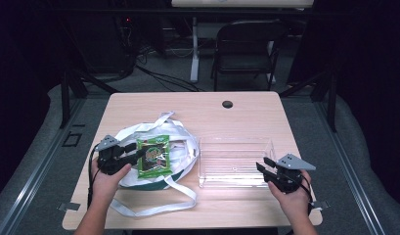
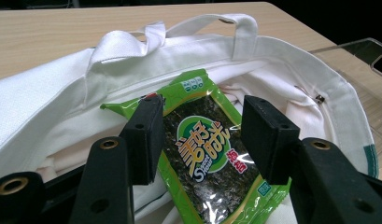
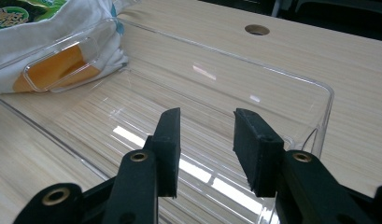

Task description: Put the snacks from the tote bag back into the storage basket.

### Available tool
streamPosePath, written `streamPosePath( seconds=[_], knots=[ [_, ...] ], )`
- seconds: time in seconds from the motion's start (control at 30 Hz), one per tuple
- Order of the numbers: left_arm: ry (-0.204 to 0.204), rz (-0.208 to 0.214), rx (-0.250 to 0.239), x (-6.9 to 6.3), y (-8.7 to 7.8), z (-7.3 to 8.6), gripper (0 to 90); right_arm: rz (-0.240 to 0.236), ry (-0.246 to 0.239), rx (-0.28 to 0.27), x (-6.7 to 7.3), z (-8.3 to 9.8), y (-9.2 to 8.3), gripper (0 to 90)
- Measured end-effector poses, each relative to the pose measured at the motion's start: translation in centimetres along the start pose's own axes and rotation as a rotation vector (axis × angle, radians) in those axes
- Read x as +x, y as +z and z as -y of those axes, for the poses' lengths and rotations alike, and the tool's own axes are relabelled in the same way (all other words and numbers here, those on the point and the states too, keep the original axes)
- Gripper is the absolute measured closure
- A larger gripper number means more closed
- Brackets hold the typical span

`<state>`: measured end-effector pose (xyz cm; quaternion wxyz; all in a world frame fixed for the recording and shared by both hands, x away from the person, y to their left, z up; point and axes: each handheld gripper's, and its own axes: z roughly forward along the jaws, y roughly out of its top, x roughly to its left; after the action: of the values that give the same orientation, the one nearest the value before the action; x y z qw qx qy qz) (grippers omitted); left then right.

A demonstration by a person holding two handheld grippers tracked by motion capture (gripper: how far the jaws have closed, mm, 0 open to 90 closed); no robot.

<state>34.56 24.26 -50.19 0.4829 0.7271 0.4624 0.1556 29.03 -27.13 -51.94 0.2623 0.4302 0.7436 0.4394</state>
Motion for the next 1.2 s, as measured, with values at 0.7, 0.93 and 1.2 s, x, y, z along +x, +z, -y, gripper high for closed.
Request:
streamPosePath(
  seconds=[0.7, 0.93, 1.2],
  knots=[
    [-0.100, 0.005, 0.051, 0.7, 0.0, -0.3, 46.6, 0.002, -0.005, -0.028, 0.4, 0.1, -0.3, 61.0],
    [-0.151, 0.010, 0.074, 1.0, 0.1, -0.4, 43.9, 0.003, -0.001, -0.031, 0.4, 0.1, -0.4, 59.9],
    [-0.191, 0.020, 0.125, 1.1, 0.5, -0.7, 40.7, 0.010, 0.005, -0.037, 0.4, 0.1, -0.4, 58.6]
  ],
)
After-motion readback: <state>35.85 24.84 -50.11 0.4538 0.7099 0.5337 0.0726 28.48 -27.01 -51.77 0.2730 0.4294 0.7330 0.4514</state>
